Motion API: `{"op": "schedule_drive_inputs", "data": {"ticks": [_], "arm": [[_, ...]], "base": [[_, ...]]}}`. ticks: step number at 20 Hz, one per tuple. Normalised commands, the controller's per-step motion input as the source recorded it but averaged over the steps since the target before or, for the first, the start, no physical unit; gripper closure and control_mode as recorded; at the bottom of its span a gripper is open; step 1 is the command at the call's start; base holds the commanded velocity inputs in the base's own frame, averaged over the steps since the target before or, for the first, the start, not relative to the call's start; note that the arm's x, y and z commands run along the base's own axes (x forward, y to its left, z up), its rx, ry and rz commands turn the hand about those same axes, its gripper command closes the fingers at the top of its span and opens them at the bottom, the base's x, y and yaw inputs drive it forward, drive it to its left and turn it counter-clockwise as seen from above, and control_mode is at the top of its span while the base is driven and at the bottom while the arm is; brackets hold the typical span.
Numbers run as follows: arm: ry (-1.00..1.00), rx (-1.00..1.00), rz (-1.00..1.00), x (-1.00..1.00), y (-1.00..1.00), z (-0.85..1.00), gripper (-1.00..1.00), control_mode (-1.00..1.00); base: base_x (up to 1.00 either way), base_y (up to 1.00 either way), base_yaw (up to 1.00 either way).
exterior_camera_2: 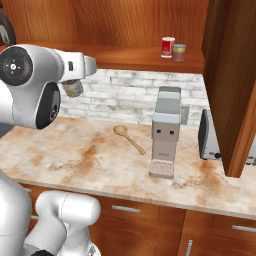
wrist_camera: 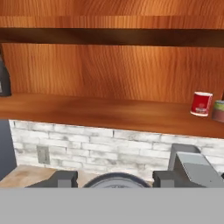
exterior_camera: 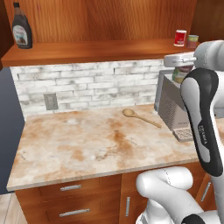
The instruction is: Pick the cans from the counter and place them in their designated side in the cabinet.
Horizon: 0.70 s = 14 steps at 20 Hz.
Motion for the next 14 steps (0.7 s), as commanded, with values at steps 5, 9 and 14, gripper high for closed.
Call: {"op": "schedule_drive_inputs", "data": {"ticks": [5,9,14], "arm": [[-0.08,-0.08,-0.01,-0.01,-0.25,0.25,1.00,-1.00],[-0.08,-0.08,-0.01,0.00,-0.22,0.22,1.00,-1.00],[-0.07,-0.07,-0.01,0.01,-0.18,0.15,1.00,-1.00]], "base": [[0.00,0.00,0.00],[0.00,0.00,0.00],[0.00,0.00,0.00]]}}
